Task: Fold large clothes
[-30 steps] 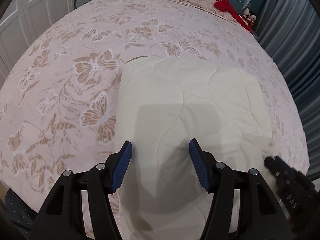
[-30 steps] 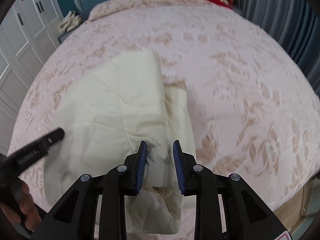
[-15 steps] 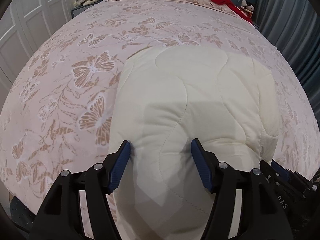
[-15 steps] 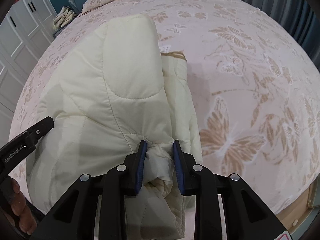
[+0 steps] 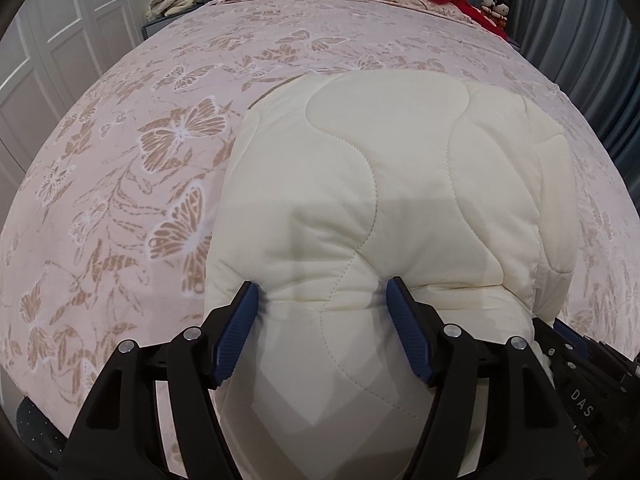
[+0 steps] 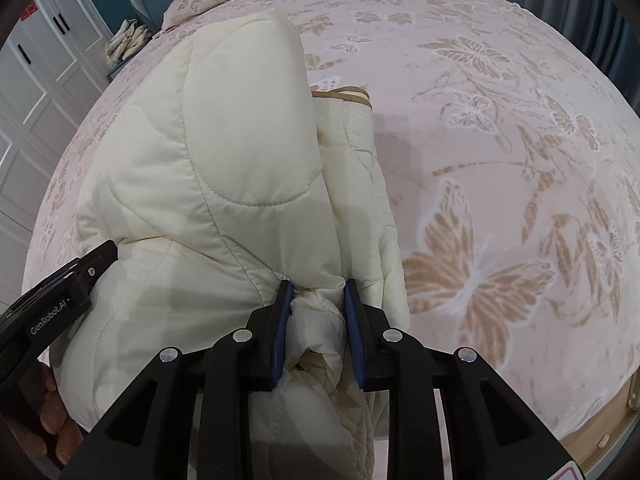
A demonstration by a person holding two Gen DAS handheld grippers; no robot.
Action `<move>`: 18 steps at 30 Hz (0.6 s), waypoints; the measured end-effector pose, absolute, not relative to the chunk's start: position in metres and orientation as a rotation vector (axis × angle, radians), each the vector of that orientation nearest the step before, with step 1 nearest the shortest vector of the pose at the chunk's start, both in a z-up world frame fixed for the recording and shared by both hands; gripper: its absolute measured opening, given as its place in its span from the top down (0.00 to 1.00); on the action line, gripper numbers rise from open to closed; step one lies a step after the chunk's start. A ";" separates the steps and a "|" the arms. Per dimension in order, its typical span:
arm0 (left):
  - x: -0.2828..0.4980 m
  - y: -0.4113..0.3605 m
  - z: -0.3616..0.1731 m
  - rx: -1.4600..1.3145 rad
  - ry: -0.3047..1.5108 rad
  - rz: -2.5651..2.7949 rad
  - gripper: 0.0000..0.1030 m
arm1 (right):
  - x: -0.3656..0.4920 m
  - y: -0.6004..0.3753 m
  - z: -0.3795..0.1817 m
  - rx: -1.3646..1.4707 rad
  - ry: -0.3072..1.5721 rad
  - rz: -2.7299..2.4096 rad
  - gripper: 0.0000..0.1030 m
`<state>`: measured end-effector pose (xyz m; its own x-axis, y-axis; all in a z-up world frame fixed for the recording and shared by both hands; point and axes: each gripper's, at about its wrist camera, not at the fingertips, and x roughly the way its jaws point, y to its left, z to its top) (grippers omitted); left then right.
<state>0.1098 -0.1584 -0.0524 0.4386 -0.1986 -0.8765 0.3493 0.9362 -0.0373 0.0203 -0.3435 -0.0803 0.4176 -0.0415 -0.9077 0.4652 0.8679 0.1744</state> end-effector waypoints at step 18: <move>0.167 -0.089 -0.067 -0.334 1.316 -0.378 0.10 | 0.048 -0.380 -0.060 0.630 1.071 -0.310 0.38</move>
<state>0.1671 -0.0888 -0.0673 0.2075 -0.4504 -0.8684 0.0790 0.8925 -0.4441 0.0478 -0.3797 -0.0603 0.4592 0.0618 -0.8862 0.5254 0.7855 0.3270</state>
